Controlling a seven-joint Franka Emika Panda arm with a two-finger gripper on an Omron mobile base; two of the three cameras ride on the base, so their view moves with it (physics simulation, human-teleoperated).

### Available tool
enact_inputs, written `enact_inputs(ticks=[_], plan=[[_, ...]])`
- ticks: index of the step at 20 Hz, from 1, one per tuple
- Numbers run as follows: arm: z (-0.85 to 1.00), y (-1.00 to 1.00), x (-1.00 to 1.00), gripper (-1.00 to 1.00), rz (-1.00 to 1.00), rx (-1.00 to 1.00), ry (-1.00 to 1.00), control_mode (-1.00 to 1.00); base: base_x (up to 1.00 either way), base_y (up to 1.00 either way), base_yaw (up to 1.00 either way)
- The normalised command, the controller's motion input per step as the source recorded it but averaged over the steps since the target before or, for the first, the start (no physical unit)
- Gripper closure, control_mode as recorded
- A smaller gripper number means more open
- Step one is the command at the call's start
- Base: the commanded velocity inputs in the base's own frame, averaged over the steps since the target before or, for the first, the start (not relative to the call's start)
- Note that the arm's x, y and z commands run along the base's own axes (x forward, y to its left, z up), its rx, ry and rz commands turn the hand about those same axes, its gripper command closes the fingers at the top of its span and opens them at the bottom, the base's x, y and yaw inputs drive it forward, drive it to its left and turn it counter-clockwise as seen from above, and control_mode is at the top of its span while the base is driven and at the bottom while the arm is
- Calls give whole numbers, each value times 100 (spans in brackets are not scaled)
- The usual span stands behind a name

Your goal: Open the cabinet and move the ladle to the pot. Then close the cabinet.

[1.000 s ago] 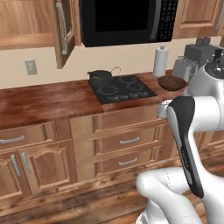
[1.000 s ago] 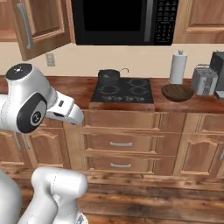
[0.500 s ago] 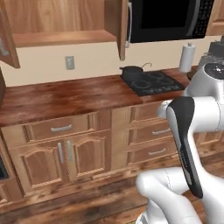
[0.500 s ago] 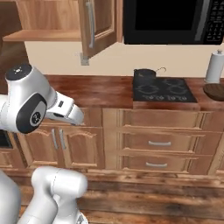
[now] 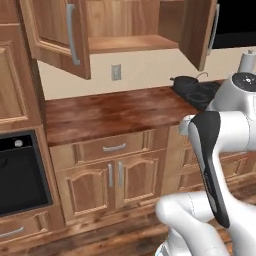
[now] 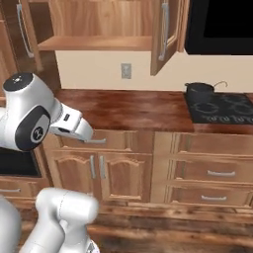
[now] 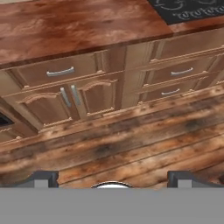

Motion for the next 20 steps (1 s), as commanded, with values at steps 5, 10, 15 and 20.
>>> enact_inputs(ticks=[5,10,15,20], plan=[[0,0,0,-100,0,0,0,100,87,15,0],[0,0,0,-100,0,0,0,100,70,0,2],[0,0,0,-100,0,0,0,100,57,0,11],[0,0,0,-100,0,0,0,100,43,-7,19]])
